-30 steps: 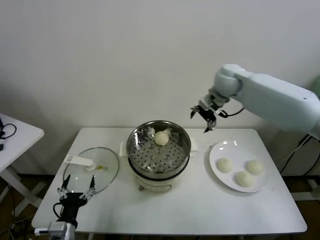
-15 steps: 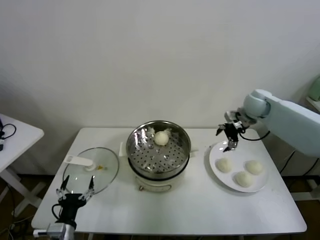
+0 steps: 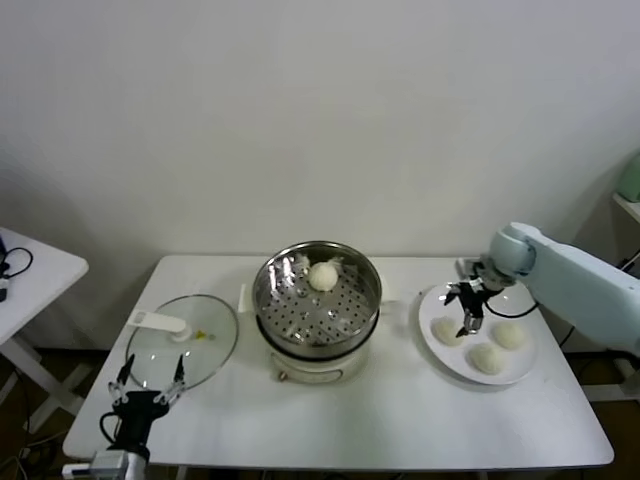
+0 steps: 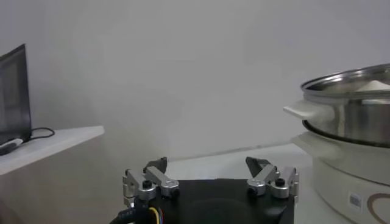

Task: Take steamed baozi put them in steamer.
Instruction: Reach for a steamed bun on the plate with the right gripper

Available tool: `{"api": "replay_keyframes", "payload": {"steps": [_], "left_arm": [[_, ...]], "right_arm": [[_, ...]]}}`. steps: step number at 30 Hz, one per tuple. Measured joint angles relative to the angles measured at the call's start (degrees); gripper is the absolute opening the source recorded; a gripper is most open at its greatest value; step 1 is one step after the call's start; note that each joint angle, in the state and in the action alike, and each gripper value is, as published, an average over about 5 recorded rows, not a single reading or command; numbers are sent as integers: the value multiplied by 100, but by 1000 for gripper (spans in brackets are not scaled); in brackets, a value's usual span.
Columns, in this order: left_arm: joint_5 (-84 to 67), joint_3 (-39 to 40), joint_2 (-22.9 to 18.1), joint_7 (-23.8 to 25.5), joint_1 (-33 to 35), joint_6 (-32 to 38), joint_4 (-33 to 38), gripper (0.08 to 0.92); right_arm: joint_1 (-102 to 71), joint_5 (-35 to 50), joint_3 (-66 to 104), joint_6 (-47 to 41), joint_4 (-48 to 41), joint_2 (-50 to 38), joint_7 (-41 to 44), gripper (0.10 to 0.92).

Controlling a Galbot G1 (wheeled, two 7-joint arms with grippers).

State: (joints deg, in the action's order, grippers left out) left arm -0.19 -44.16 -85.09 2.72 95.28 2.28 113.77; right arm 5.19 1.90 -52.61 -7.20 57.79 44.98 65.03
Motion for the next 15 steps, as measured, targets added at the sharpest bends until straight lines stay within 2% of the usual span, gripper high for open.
{"api": "replay_keyframes", "payload": {"steps": [15], "left_arm": [[4,20,0,1,-27,-1,-67,823]], "right_arm": [[-317,-342,398,138,-664,376,-40,823]]}}
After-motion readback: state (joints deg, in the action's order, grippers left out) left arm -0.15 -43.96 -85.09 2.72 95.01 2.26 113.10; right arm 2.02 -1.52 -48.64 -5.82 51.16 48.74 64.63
